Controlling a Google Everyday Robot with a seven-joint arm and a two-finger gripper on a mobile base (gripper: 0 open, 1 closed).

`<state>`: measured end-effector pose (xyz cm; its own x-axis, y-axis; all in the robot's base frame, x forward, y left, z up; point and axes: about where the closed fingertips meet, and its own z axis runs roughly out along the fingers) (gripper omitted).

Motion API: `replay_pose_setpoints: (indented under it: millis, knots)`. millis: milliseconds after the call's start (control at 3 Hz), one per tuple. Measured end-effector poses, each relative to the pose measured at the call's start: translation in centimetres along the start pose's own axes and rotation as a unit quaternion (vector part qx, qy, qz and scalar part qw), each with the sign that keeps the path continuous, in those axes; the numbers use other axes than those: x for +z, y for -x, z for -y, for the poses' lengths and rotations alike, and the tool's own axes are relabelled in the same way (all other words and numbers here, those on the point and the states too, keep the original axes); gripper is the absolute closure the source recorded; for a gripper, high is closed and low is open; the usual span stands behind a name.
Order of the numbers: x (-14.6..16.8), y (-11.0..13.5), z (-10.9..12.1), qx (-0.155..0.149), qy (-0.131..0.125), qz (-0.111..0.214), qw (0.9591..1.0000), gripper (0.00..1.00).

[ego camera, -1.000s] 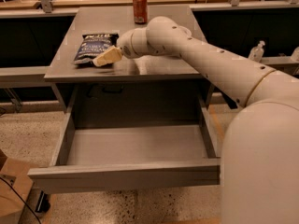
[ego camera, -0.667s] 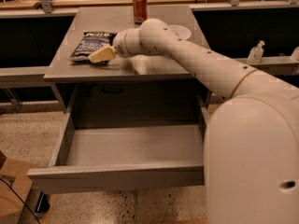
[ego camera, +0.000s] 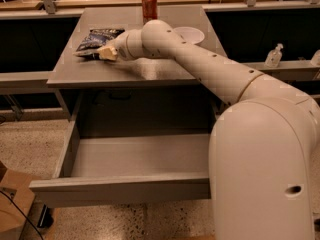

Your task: Place blue chip bag into top drawer

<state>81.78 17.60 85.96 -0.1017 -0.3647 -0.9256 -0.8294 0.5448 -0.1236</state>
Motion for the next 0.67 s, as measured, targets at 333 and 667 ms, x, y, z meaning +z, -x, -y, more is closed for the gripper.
replay_pose_setpoints:
  millis: [333,667]
  knots:
    - [-0.1,0.6,-0.7,-0.003,0.002,0.007,1.0,0.88]
    - [-2.3,2.6,-1.0,-0.003,0.022,0.029,0.9993,1.0]
